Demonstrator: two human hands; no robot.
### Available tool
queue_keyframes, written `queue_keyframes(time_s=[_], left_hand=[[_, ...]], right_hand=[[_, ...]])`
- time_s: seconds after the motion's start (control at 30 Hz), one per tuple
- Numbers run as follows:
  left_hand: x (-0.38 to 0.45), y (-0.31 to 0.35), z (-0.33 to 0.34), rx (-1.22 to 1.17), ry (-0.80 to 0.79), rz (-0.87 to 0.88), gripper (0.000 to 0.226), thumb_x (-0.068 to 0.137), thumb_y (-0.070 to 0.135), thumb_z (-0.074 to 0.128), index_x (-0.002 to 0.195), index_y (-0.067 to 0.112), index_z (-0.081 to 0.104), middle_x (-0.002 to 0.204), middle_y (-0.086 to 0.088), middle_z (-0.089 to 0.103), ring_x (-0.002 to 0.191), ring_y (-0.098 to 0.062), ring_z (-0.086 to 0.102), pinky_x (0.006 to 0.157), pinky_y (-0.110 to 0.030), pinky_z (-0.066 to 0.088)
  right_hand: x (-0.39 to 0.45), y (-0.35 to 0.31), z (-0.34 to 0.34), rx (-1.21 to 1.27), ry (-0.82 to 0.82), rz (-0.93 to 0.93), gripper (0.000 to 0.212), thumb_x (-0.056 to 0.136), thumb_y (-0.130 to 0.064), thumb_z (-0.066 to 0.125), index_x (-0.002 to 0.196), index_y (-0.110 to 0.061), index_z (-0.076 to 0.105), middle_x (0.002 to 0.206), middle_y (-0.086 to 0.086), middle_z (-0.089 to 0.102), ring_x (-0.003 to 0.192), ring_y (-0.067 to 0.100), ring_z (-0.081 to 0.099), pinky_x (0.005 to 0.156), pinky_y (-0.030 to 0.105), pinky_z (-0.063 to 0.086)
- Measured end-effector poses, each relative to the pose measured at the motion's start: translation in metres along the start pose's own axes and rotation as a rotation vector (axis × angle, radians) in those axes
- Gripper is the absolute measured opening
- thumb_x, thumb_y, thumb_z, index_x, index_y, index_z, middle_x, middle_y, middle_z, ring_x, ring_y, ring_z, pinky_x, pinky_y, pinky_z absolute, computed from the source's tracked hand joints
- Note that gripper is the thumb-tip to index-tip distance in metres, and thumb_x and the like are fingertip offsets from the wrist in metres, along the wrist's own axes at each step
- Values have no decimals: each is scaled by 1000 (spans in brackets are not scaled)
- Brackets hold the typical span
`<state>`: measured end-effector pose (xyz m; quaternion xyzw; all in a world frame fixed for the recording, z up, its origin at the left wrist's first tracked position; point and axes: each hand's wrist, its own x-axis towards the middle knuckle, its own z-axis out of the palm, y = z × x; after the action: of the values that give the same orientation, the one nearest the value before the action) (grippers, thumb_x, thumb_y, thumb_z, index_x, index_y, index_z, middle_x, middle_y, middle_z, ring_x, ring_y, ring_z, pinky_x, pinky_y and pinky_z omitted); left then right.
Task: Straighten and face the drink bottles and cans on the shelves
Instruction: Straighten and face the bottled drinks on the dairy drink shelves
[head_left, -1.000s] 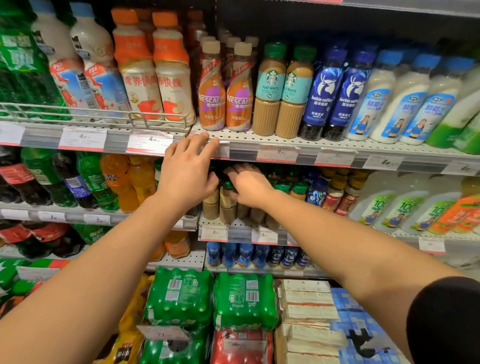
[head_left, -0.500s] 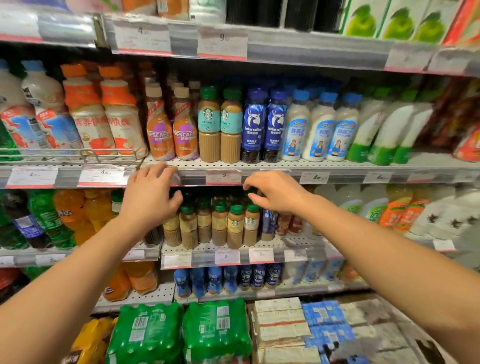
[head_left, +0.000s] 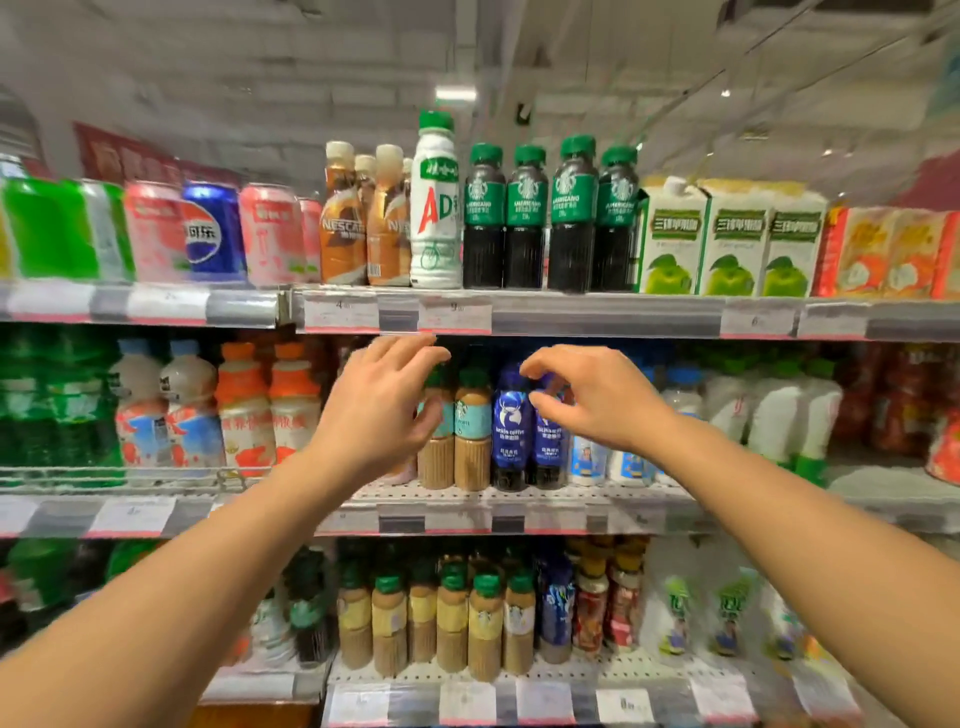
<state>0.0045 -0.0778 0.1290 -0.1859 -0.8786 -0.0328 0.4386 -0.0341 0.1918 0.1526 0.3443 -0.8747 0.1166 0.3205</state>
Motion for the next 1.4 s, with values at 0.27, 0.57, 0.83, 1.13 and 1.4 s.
queue_keyframes(time_s=[0.27,0.57,0.83,1.13,1.4], left_hand=[[27,-31,-24,96,-20,-149,59,88,33,64,143,21,46,151,-5,45,138,-29,40,110,-47,41],[34,-51,-16,146,-69,-182,75,91,44,55,158,30,25,164,3,29,150,-23,24,119,-45,29],[31,-65,-13,130,-78,-122,81,89,48,54,160,33,17,167,3,21,153,-24,19,119,-47,27],[30,-79,-6,160,-33,-78,82,85,48,59,157,31,24,163,-1,29,148,-27,27,111,-52,32],[28,-74,-8,90,-91,-96,81,86,46,58,157,27,24,166,-7,22,151,-32,21,116,-57,25]], right_hand=[[71,-4,-43,-94,60,18,43,88,-47,57,126,-27,60,119,-8,66,98,17,67,83,44,56],[189,-47,-95,-107,134,121,72,93,-41,66,154,-19,35,154,7,43,133,32,51,107,48,46],[264,-69,-88,-7,47,353,82,88,-51,68,151,-13,33,133,12,57,104,33,63,86,46,56],[263,-83,-76,68,247,365,79,77,-41,87,133,-17,36,112,5,56,97,28,63,81,43,59],[214,-106,-77,172,77,430,33,109,-32,40,127,-8,56,89,-9,53,71,0,48,55,5,42]])
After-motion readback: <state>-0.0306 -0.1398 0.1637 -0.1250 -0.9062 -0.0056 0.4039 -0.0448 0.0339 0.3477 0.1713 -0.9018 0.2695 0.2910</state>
